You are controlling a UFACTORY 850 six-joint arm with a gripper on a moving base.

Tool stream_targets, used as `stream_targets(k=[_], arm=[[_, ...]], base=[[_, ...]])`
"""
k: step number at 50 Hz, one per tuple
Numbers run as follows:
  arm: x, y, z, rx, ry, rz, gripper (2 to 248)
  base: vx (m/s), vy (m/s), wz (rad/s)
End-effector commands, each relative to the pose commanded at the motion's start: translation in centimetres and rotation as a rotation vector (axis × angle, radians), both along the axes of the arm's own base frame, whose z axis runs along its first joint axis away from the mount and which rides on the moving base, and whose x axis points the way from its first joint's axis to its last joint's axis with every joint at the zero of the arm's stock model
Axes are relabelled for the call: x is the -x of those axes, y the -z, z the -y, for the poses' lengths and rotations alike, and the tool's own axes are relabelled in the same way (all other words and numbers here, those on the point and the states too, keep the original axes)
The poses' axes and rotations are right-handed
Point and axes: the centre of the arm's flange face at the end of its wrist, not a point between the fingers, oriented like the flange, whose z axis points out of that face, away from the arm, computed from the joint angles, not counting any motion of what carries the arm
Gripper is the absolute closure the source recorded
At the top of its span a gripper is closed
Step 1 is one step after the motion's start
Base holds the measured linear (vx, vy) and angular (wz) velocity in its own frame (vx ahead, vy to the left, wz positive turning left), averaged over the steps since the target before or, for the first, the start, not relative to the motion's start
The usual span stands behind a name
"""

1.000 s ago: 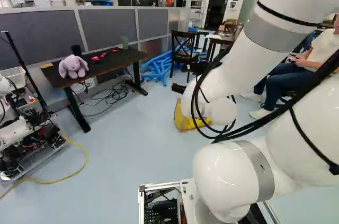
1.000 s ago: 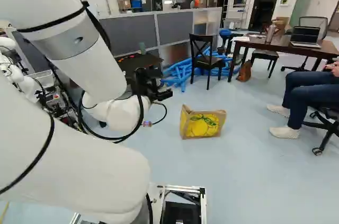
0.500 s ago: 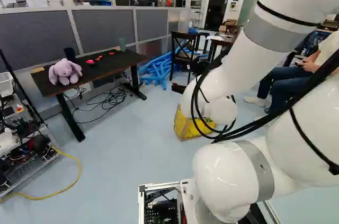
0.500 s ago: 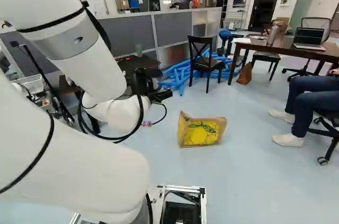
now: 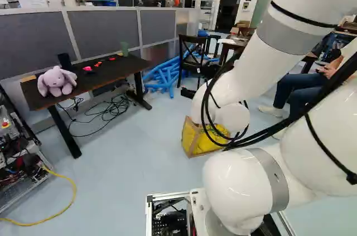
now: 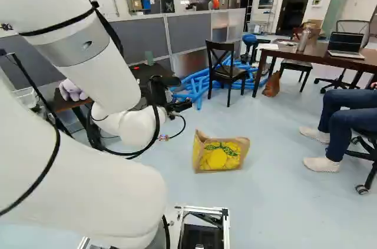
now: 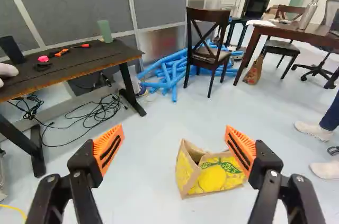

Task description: Pick up the bag on the ground and place it on the table

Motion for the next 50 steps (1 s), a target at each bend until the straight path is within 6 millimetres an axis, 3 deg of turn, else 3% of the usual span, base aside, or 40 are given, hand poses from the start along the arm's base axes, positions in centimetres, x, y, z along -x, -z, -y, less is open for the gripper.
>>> stream_targets(k=[22, 50], arm=[[0.00, 0.00, 0.00, 0.000, 0.000, 0.000, 3], [0.00, 0.00, 0.00, 0.000, 0.000, 0.000, 3]], base=[[0.117, -0.146, 0.003], [0.214, -0.155, -0.001]])
